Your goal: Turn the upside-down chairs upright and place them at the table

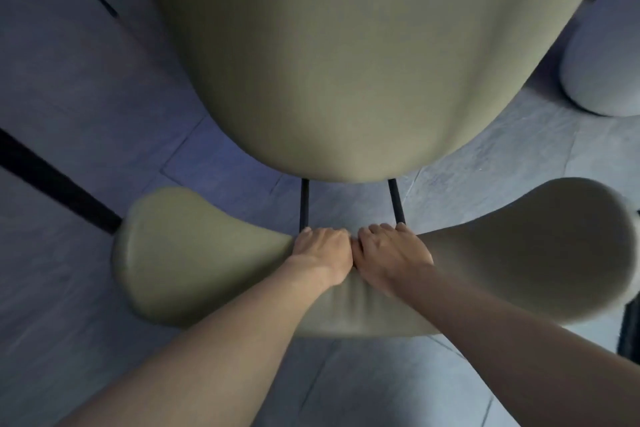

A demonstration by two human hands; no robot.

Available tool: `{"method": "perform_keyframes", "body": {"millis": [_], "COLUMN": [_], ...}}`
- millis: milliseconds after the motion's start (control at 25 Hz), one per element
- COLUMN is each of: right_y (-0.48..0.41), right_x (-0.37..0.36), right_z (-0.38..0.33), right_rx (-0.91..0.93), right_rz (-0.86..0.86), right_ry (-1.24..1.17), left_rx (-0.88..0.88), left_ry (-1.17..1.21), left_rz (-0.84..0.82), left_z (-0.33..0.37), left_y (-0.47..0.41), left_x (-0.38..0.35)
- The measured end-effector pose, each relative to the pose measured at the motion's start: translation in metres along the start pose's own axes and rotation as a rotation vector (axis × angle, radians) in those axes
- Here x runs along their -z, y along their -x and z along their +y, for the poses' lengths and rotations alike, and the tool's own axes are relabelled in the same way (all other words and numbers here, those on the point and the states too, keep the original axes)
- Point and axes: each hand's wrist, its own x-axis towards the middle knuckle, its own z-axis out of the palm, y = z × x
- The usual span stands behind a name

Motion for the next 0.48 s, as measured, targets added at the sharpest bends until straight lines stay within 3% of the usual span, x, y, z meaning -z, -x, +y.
{"method": "perform_keyframes", "body": {"millis": [240,480], "right_y": [0.072,0.025], "right_x": [0.205,0.381], "right_z": [-0.007,-0.004], "right_rx": [-0.040,-0.010], "right_rz": [-0.215,-0.345], "right_ry": [-0.134,-0.125], "left_rx": [0.024,-0.019], "left_ry": [0.095,0.092], "left_rz": [-0.181,-0.235], "left_z": [0.030,0.016], "left_y": [0.123,0.129], "left_x": [0.174,0.350]}}
